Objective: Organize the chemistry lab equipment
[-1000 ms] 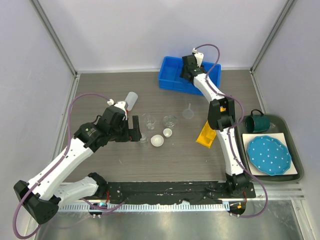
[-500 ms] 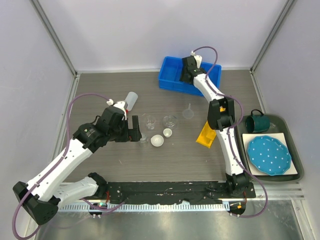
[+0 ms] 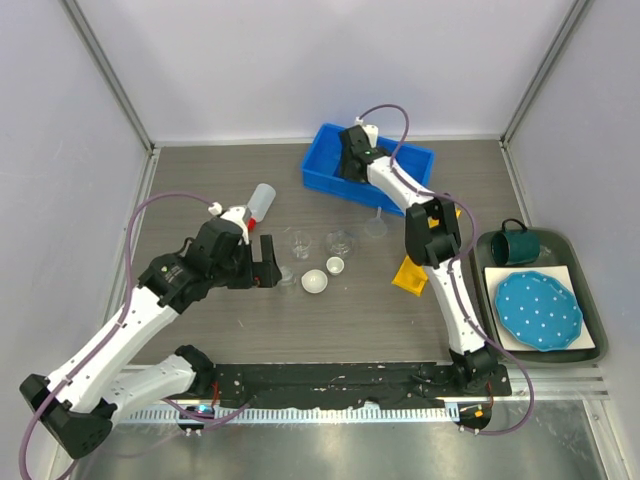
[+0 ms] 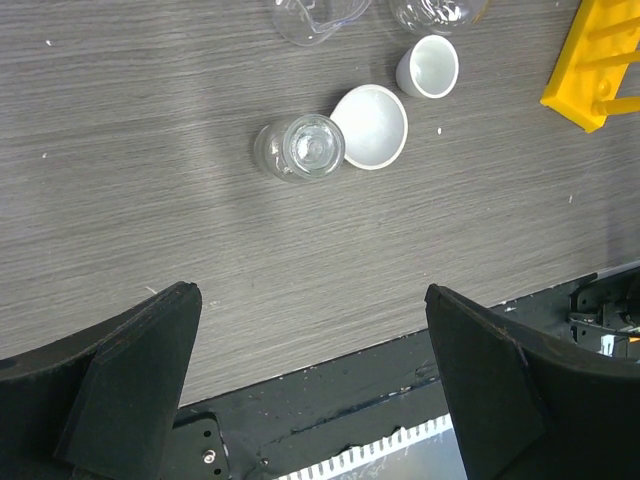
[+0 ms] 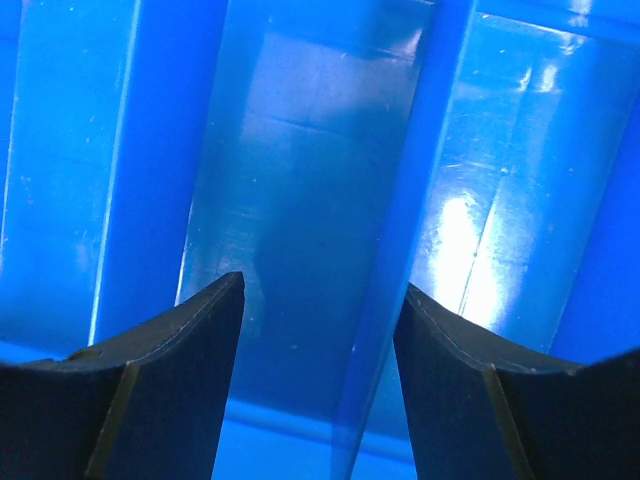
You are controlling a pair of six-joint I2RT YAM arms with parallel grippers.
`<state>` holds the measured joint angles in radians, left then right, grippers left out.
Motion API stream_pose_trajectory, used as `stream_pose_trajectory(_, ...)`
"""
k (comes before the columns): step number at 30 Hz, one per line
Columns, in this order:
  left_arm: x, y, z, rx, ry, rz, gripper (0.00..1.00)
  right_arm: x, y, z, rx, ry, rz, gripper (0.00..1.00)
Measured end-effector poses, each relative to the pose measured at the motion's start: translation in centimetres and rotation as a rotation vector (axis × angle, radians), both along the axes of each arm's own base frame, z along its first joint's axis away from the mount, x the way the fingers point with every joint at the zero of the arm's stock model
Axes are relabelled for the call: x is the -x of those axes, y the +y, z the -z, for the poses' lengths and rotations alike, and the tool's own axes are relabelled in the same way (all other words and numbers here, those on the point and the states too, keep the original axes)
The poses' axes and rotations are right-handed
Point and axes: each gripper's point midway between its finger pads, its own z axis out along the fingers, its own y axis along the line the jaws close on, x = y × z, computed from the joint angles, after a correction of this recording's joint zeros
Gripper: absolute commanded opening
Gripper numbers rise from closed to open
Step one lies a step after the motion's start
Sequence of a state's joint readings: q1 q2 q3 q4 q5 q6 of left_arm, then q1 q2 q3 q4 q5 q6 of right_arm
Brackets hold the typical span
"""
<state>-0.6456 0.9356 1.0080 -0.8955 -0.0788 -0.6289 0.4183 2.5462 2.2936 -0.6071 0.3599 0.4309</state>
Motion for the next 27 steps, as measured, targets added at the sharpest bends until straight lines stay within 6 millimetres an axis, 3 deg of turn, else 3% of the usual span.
stream_pose_trajectory(14,1.7,1.2,-1.3,0.030,-0.039,0.002,1.00,6.5,9.4,0.6,-0.043,0.046,-0.127,0.65)
stream_pose_trajectory(19,2.4,1.6,-1.2,0.038,-0.040,0.006,1.00,9.8,10.9,1.0,-0.071,0.077,-0.152,0.64)
stream_pose_trajectory(27,3.5,2.2,-0.9,0.054,-0.039,0.009,1.00,13.3,11.8,1.5,-0.065,0.064,-0.164,0.64)
